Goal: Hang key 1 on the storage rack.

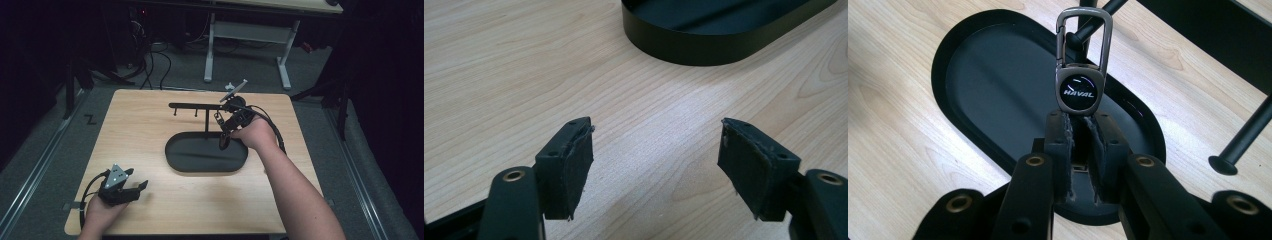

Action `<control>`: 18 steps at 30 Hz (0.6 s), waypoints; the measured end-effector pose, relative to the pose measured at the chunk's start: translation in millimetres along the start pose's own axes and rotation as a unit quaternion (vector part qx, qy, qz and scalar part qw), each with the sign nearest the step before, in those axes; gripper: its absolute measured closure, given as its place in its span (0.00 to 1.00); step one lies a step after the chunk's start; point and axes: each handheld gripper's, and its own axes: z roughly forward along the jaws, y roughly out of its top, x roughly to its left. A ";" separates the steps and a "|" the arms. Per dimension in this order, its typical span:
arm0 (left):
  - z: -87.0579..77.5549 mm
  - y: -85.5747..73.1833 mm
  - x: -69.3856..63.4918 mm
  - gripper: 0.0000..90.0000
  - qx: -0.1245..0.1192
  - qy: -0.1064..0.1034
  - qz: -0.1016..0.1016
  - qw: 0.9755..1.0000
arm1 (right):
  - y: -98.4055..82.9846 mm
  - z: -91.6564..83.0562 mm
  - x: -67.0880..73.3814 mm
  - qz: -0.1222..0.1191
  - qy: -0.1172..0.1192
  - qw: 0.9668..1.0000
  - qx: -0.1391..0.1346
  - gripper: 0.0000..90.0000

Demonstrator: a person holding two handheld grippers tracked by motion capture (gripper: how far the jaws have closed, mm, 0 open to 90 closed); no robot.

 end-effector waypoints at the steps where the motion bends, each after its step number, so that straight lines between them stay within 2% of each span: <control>1: 0.0 0.0 0.0 0.34 0.000 0.000 0.000 1.000 | 0.0 0.0 0.0 0.000 0.000 1.000 0.000 0.89; 18: 3.1 1.4 -0.1 0.34 0.007 -0.008 0.004 1.000 | 1.4 8.9 1.1 0.001 -0.005 1.000 -0.006 0.89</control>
